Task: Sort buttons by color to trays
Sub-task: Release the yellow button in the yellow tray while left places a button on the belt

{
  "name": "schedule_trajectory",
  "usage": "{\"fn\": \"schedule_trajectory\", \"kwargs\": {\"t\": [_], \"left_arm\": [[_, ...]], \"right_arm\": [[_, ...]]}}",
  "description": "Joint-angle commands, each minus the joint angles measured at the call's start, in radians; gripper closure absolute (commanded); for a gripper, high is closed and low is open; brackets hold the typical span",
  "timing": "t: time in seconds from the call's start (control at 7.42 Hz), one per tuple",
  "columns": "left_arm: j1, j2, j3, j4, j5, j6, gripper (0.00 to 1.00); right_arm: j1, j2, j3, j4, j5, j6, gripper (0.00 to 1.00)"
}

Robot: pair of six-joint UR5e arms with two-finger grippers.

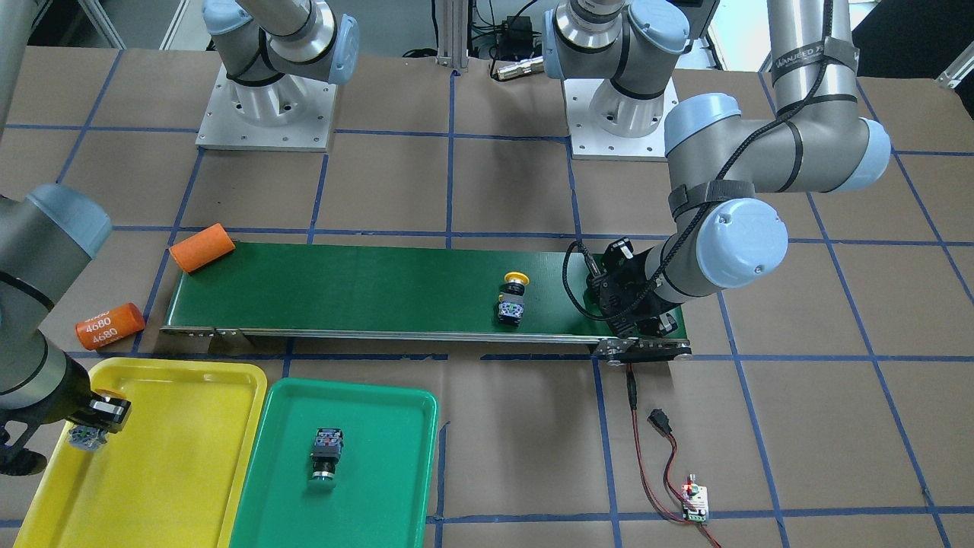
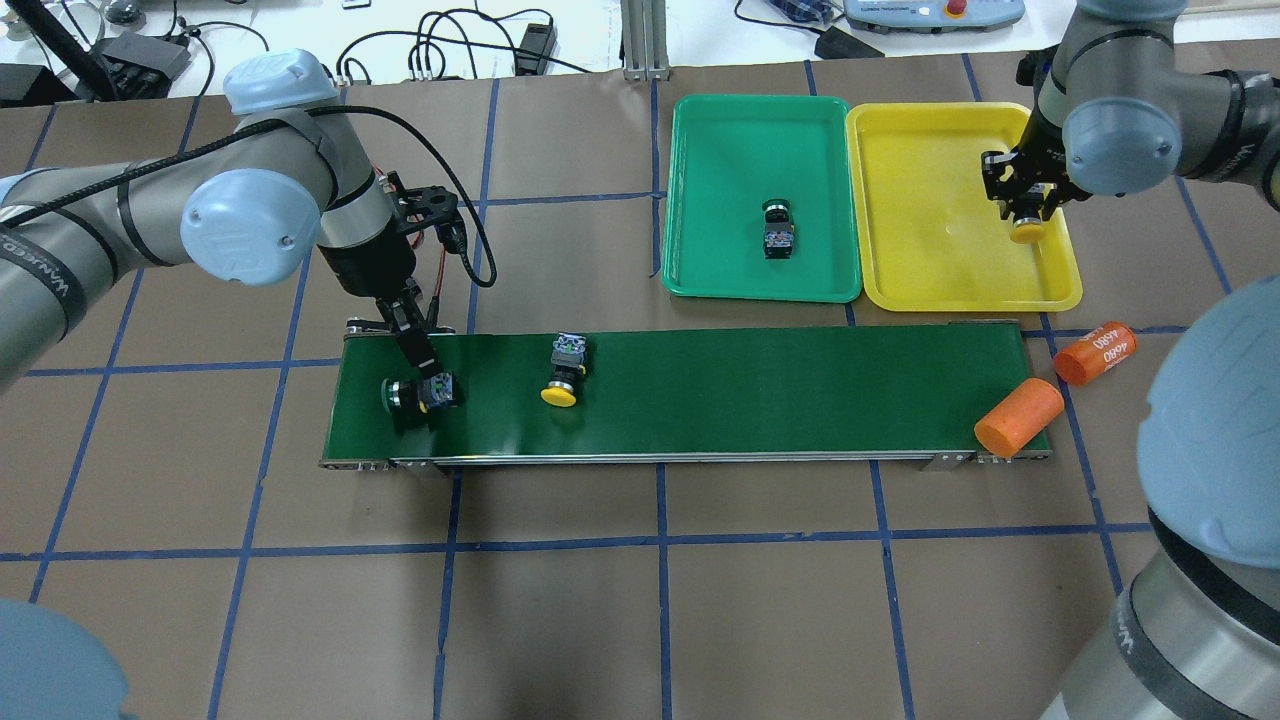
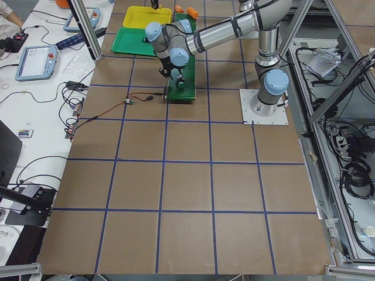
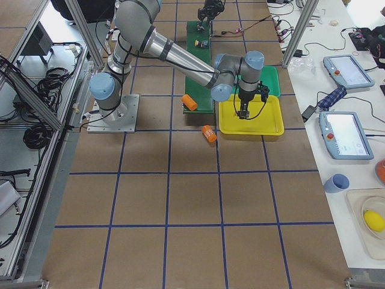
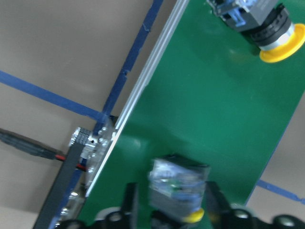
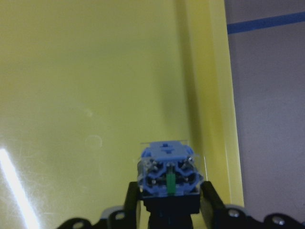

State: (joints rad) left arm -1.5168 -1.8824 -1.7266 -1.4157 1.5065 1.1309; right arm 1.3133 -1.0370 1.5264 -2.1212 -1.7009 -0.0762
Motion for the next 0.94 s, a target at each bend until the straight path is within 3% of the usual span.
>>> {"fn": "schedule_trajectory", "kwargs": {"t": [0.0, 0.13, 0.4, 0.67, 0.81], "left_arm": [[-0.003, 0.009, 0.013, 0.003, 0.01, -0.032, 0.0], [-0.003, 0.025, 0.081, -0.014, 0.015, -0.048, 0.0], [-0.02, 0.051, 0.294, -0.272, -0.002, -0.411, 0.0], [-0.087, 0.098, 0.386, -0.316, 0.067, -0.834, 0.0], [-0.089, 0.123, 0.392, -0.309, 0.111, -0.941, 0.0]], "right_arm": [[0.0, 0.003, 0.0, 0.001, 0.004, -0.001, 0.0], [0.0, 0.003, 0.001, 0.003, 0.004, -0.001, 0.0], [-0.002, -0.056, 0.003, 0.032, -0.002, -0.001, 0.0], [0.003, -0.25, 0.012, 0.267, 0.029, 0.012, 0.0], [0.007, -0.384, 0.018, 0.434, 0.07, 0.016, 0.0]]}}
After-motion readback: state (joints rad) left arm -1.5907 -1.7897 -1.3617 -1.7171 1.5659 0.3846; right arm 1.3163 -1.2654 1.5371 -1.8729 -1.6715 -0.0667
